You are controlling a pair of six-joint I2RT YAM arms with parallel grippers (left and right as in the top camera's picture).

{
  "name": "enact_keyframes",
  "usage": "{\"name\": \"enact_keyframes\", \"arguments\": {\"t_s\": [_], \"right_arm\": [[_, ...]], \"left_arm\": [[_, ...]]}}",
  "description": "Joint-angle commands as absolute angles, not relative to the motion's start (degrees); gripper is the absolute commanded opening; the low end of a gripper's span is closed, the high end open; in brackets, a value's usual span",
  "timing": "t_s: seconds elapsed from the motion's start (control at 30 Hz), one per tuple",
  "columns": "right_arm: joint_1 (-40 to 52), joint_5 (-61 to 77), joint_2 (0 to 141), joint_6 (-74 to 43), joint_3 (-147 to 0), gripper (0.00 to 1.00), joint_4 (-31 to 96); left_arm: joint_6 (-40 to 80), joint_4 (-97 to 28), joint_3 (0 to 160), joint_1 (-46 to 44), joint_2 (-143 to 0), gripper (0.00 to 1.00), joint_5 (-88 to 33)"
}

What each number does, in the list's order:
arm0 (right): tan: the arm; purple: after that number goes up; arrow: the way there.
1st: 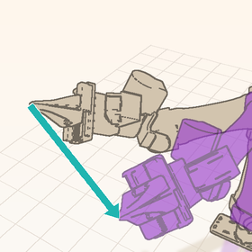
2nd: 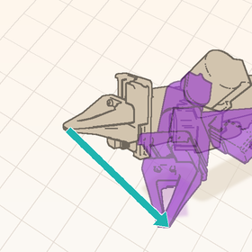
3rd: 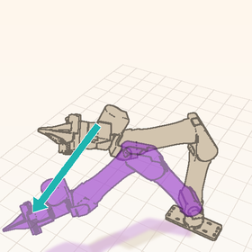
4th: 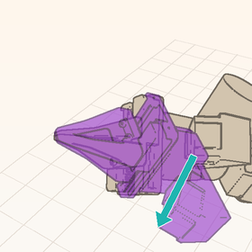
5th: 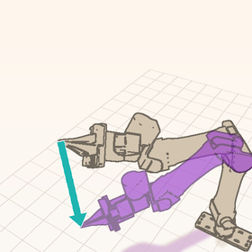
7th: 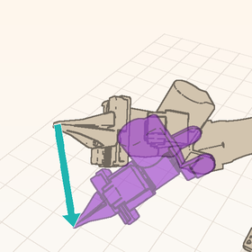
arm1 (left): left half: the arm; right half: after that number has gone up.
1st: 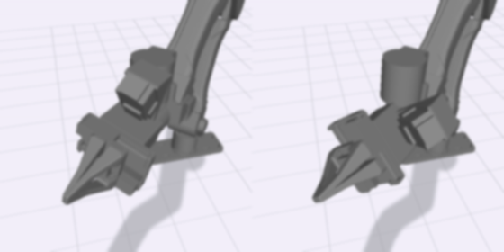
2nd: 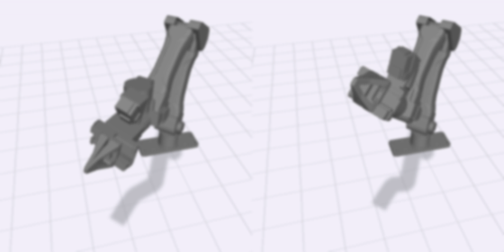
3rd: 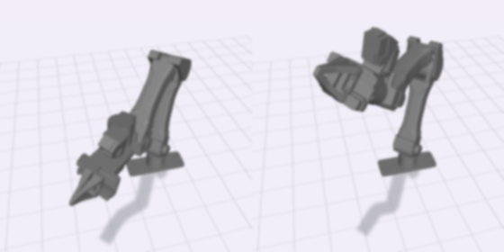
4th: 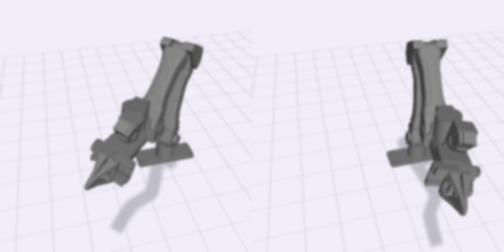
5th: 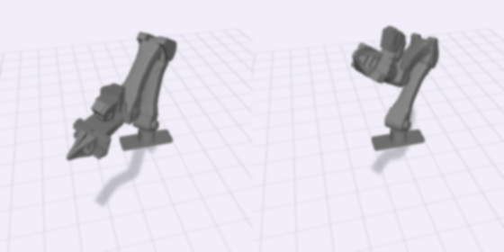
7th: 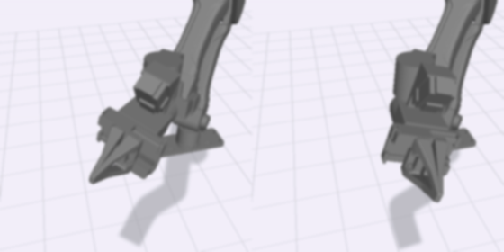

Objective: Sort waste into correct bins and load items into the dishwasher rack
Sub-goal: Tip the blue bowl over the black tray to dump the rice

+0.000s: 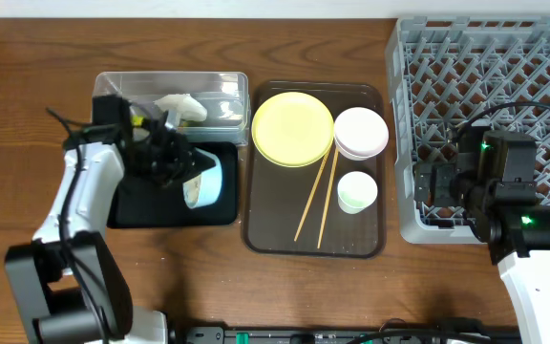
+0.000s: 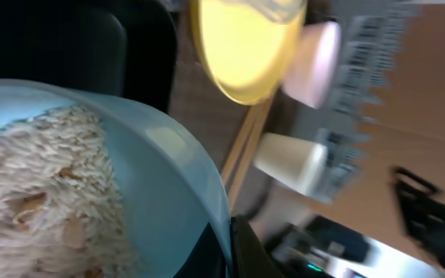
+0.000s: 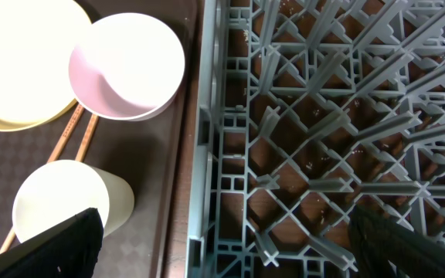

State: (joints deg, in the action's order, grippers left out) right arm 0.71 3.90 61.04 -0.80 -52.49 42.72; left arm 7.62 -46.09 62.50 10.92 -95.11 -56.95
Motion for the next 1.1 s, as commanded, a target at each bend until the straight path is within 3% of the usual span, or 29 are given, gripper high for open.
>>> {"name": "enact_keyframes", "arguments": {"t_s": [0.0,0.27,1.07], "right_arm": [[1.4,4.1,61.1,-0.2,-53.6,0.99,43.0],[1.4,4.1,61.1,-0.2,-53.6,0.99,43.1],[1.4,4.1,61.1,-0.2,-53.6,0.99,43.8]], "left_arm": [[2.2,-46.2,60.1,14.5,-96.8,0.06,-74.8],[2.7,-46.4,58.2,20.2,-98.5,0.06,-90.1],[29.3,-46.4,58.2,23.6,-98.5,0.06,-90.1]]}}
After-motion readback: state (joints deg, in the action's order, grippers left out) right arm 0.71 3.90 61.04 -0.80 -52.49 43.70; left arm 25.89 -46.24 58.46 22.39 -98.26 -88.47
